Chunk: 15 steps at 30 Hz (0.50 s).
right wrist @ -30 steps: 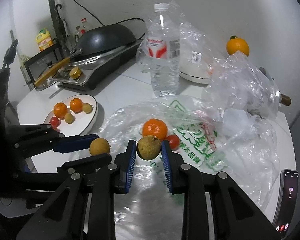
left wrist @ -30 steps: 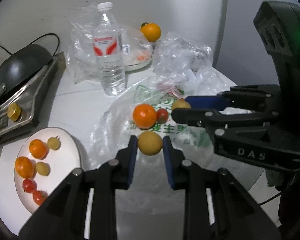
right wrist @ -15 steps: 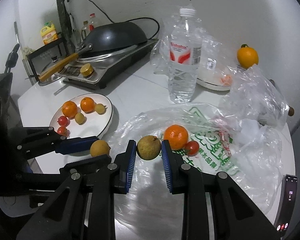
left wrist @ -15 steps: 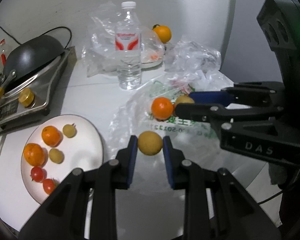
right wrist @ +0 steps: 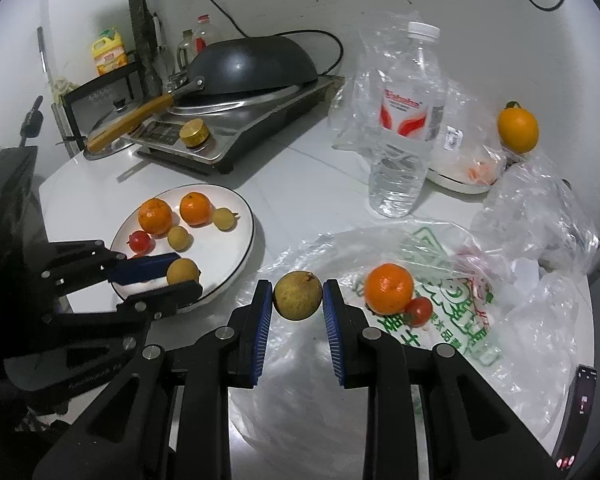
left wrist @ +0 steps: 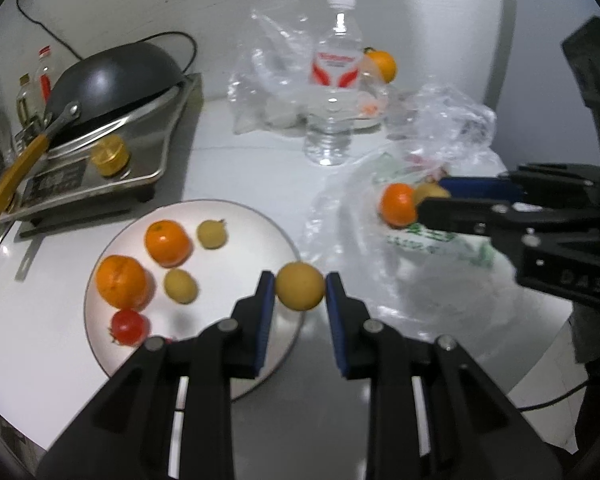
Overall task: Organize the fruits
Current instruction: 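Carry both held yellow fruits from the bag over the white plate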
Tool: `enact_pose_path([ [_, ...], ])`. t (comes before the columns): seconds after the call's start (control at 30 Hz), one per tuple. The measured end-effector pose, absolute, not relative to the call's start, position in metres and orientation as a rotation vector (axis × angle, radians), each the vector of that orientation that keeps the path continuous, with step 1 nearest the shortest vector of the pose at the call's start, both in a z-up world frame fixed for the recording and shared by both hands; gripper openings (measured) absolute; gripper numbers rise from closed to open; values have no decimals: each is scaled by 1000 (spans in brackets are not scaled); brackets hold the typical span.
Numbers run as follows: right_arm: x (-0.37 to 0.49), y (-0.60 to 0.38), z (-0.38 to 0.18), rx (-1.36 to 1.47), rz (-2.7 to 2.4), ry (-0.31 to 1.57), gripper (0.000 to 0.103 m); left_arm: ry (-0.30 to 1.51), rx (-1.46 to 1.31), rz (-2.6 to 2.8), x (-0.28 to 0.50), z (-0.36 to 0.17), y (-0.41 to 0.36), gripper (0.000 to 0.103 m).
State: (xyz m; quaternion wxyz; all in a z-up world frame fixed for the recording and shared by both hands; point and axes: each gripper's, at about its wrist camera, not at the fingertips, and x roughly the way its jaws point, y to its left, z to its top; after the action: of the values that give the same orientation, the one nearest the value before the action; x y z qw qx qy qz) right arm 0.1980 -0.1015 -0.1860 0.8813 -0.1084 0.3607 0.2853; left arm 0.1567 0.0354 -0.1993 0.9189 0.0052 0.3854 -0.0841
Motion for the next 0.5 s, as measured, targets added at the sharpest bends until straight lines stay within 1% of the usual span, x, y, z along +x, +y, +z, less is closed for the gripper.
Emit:
enact_pose_path([
  [0.5, 219, -92, -197, -225, 617, 779, 28, 855, -12, -130, 192, -223, 48, 27],
])
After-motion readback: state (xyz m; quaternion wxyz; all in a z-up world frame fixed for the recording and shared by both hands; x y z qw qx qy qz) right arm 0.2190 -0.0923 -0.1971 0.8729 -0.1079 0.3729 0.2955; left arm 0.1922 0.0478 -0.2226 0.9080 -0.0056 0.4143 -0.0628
